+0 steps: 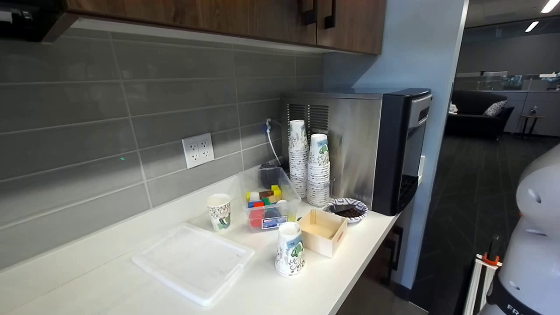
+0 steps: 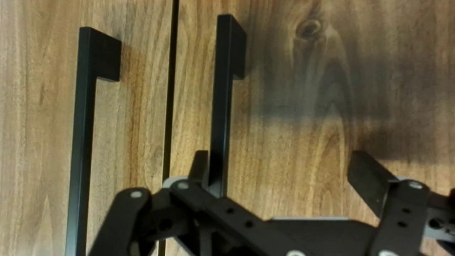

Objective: Open and close the top left cabinet door

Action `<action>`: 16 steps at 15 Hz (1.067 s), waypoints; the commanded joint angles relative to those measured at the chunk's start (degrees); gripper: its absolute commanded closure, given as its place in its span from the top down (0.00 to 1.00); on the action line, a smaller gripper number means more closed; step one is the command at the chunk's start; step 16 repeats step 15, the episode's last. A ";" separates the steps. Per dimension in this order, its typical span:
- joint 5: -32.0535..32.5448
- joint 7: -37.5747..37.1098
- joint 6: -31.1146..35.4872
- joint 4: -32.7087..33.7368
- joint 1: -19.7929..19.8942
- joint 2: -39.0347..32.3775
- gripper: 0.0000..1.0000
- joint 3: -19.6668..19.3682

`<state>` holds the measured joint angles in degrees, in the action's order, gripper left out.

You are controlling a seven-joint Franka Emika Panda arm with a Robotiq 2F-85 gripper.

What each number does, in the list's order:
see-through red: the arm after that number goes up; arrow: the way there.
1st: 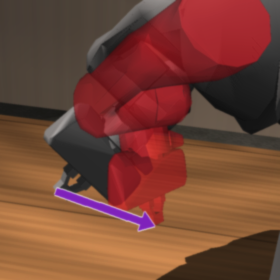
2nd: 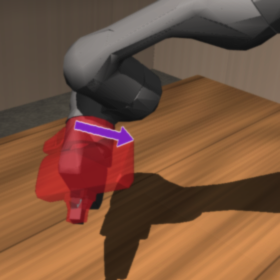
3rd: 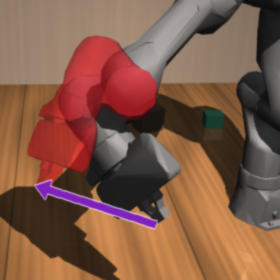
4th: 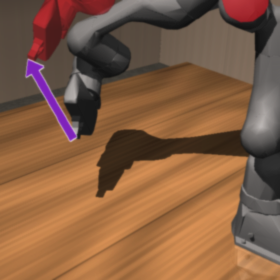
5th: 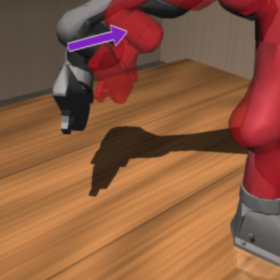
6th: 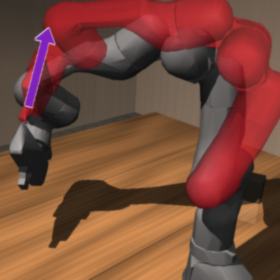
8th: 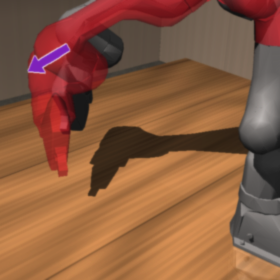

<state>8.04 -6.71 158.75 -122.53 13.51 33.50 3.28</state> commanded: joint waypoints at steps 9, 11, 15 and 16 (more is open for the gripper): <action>1.35 -2.04 -13.72 -4.72 -1.05 13.44 1.00 1.00; 1.53 -2.05 -14.56 -6.05 -1.02 15.26 1.00 1.02; 1.97 -2.61 -15.56 -8.22 -0.25 18.05 1.00 1.36; 1.97 -2.61 -15.56 -8.22 -0.25 18.05 1.00 1.36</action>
